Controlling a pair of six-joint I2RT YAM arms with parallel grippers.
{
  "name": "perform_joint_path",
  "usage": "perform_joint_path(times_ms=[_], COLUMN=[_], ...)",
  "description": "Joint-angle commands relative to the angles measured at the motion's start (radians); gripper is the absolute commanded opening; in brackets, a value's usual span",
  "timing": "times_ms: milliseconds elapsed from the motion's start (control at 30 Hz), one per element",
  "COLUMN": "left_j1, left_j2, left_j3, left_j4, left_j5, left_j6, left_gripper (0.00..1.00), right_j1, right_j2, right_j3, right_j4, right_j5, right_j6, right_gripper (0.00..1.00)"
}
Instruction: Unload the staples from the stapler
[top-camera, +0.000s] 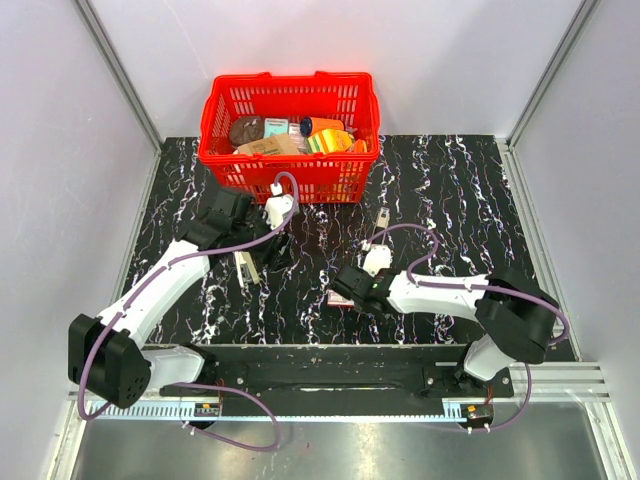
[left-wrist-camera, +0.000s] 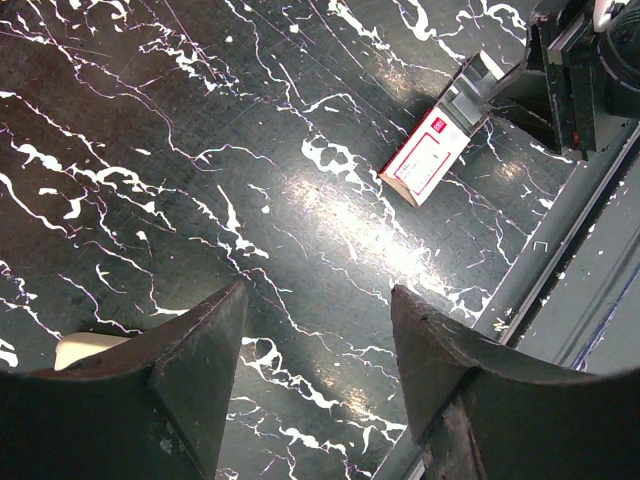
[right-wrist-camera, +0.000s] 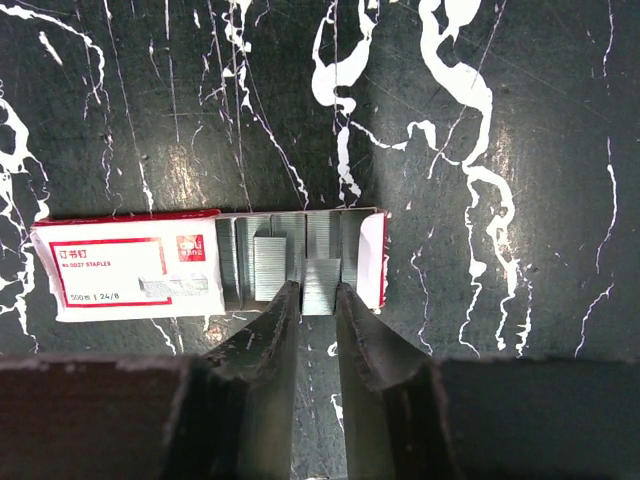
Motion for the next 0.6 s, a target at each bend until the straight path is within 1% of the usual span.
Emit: perform_joint_path(times_ms=[0, 133, 233, 400, 567], left_j1=[-0.007, -0.011, -0.014, -0.022, -0.028], left_j2=[-0.026, -0.029, -0.032, -0.027, -0.017], left_j3=[-0.005, -0.006, -0.008, -0.006, 0.001], left_j4=[0.028, 0.028, 0.028, 0.027, 0.021], left_j5=[-0.011, -0.011, -0.012, -0.012, -0.016], left_j6=[0.008, 0.010, 0.012, 0.012, 0.010], left_gripper=[0.64, 0.64, 0.64, 0.64, 0.64], right_j1=[-0.007, -0.008, -0.008, -0.007, -0.011], right_j2=[0.012, 0.007, -0.008, -0.065, -0.135], right_j3=[0.037, 0.043, 0.049, 0.067, 0.063], right_j4=[0.008, 0.008, 0.002, -0.015, -0.025], right_j5=[0.018, 0.015, 0.013, 0.013, 0.036], right_j6=[0.004, -0.002, -0.005, -0.016, -0.024], right_gripper=[0.29, 0.35, 0.36, 0.35, 0.29])
